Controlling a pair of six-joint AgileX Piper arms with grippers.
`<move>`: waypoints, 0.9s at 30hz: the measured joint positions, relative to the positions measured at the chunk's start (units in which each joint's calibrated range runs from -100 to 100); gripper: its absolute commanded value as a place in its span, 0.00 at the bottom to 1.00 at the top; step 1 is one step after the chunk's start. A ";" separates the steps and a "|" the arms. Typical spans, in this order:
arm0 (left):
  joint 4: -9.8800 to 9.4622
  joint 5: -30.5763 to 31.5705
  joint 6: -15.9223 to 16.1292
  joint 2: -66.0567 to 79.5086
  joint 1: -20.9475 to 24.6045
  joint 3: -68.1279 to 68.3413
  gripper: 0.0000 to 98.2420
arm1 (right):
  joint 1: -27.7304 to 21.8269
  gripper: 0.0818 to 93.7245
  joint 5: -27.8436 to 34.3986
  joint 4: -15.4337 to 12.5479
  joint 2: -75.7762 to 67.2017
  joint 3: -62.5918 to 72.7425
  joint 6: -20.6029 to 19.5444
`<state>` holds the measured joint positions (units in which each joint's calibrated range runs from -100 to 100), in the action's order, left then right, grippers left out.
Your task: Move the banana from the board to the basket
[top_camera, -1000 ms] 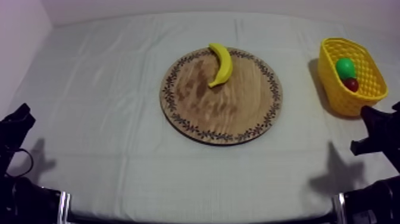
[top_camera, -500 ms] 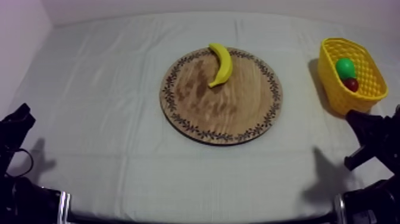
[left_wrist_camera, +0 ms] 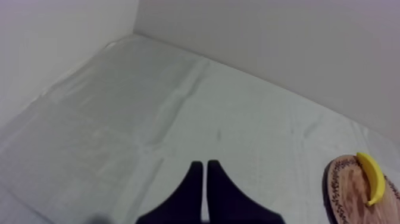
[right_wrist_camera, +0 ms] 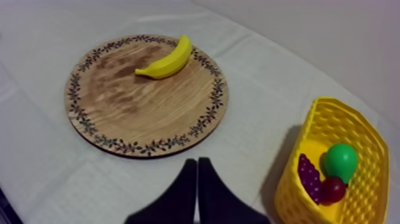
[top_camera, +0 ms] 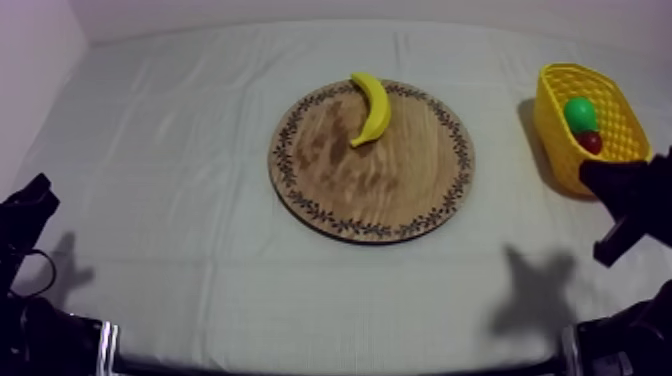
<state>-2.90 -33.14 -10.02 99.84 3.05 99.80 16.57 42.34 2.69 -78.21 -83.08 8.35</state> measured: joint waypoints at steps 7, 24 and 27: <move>0.00 0.00 0.00 0.00 0.00 0.00 0.00 | 1.07 0.00 10.53 -0.06 18.36 19.67 -3.11; 0.00 0.00 0.00 0.00 0.00 0.00 0.00 | 2.59 0.00 36.02 -1.57 63.62 73.98 -8.86; 0.00 0.00 0.01 0.00 0.00 0.00 0.00 | 3.31 0.00 38.73 -1.10 70.18 81.99 -10.62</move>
<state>-2.90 -33.14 -10.01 99.84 3.05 99.80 19.87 81.07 1.59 -8.03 -1.09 -2.27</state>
